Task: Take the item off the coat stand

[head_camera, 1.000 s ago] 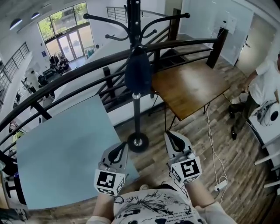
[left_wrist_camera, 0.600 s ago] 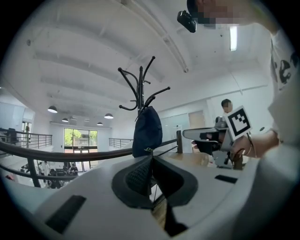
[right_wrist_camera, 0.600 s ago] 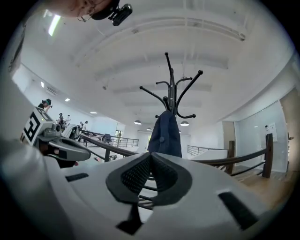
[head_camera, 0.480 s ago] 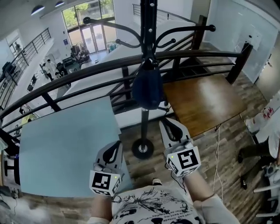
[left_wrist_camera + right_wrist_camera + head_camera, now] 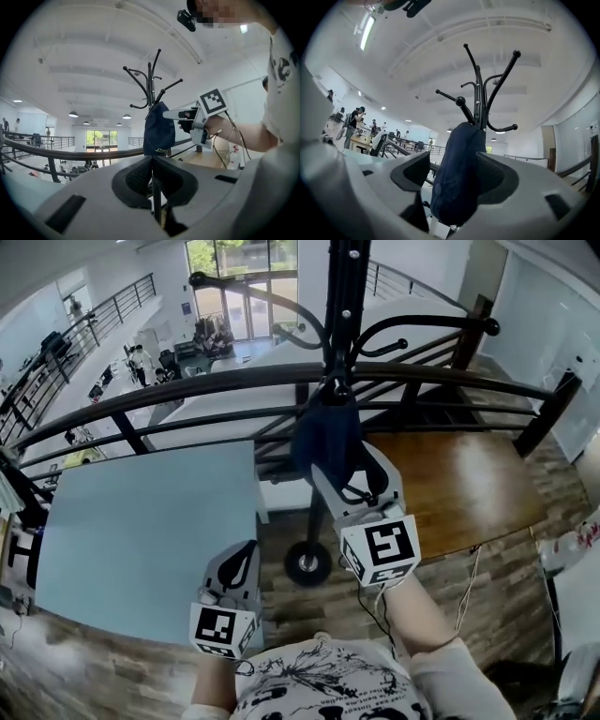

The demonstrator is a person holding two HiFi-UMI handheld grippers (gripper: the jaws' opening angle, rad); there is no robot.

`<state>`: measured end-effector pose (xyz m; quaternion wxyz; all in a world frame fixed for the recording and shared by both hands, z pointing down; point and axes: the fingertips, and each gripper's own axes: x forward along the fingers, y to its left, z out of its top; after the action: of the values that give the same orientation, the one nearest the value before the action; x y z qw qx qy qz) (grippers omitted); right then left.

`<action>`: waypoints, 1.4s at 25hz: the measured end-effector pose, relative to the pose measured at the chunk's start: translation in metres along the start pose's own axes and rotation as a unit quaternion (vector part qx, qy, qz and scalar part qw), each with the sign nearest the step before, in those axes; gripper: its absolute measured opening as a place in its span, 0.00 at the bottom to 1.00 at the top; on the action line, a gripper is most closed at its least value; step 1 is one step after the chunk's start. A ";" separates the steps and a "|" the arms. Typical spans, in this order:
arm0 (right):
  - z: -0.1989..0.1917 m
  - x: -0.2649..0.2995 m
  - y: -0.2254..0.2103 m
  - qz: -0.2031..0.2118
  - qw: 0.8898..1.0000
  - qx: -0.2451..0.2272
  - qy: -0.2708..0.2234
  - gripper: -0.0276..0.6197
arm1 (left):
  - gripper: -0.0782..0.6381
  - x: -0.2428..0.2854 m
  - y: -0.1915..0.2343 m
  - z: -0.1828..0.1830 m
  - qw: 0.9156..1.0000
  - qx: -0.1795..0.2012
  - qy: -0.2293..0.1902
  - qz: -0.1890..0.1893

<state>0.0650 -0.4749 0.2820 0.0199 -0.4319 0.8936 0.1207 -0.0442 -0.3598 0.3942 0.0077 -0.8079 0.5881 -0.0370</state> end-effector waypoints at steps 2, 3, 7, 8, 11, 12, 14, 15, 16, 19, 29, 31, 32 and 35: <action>-0.007 0.011 -0.003 0.000 1.000 0.008 0.012 0.49 | 0.12 0.000 -0.002 -0.004 1.000 0.000 -0.001 0.002; -0.011 0.016 -0.004 -0.002 1.000 0.011 0.019 0.50 | 0.12 0.001 -0.003 -0.005 1.000 0.000 -0.001 0.003; -0.021 0.027 -0.014 -0.027 0.999 0.018 0.034 0.43 | 0.12 0.000 -0.006 -0.008 1.000 -0.002 0.004 -0.002; -0.022 0.029 -0.017 -0.034 0.999 0.018 0.036 0.38 | 0.12 -0.002 -0.005 -0.008 1.000 -0.002 0.005 -0.002; -0.022 0.029 -0.023 -0.057 0.997 0.021 0.040 0.12 | 0.12 -0.007 -0.002 -0.006 1.000 -0.003 0.009 0.000; -0.022 0.028 -0.024 -0.066 0.997 0.019 0.039 0.05 | 0.12 -0.009 0.000 -0.008 1.000 -0.003 0.009 -0.001; -0.020 0.026 -0.024 -0.073 0.996 0.017 0.038 0.05 | 0.12 -0.012 0.004 -0.012 1.000 -0.002 0.010 -0.002; -0.018 0.025 -0.023 -0.073 0.997 0.017 0.037 0.05 | 0.12 -0.013 0.007 -0.012 1.000 -0.002 0.010 -0.002; -0.016 0.024 -0.021 -0.072 0.997 0.016 0.035 0.05 | 0.12 -0.014 0.009 -0.012 1.000 -0.002 0.009 -0.001; -0.002 0.017 -0.020 -0.070 0.997 0.003 0.024 0.05 | 0.12 -0.016 0.009 -0.010 1.000 -0.002 0.008 -0.008; 0.059 -0.028 0.003 -0.074 0.996 -0.055 -0.018 0.05 | 0.12 -0.030 0.002 -0.009 0.999 -0.003 0.005 -0.040; 0.067 -0.040 0.011 -0.077 0.995 -0.065 -0.021 0.05 | 0.12 -0.035 0.003 -0.009 0.999 -0.003 0.005 -0.045; 0.069 -0.046 0.014 -0.077 0.995 -0.066 -0.022 0.05 | 0.12 -0.038 0.003 -0.009 0.999 -0.004 0.004 -0.047; 0.064 -0.063 0.022 -0.079 0.995 -0.053 -0.015 0.05 | 0.12 -0.045 0.004 -0.007 0.999 -0.007 0.002 -0.052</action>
<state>0.0830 -0.3982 0.2334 0.0202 -0.4997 0.8485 0.1728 -0.0620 -0.3184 0.3987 -0.0009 -0.8375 0.5453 -0.0354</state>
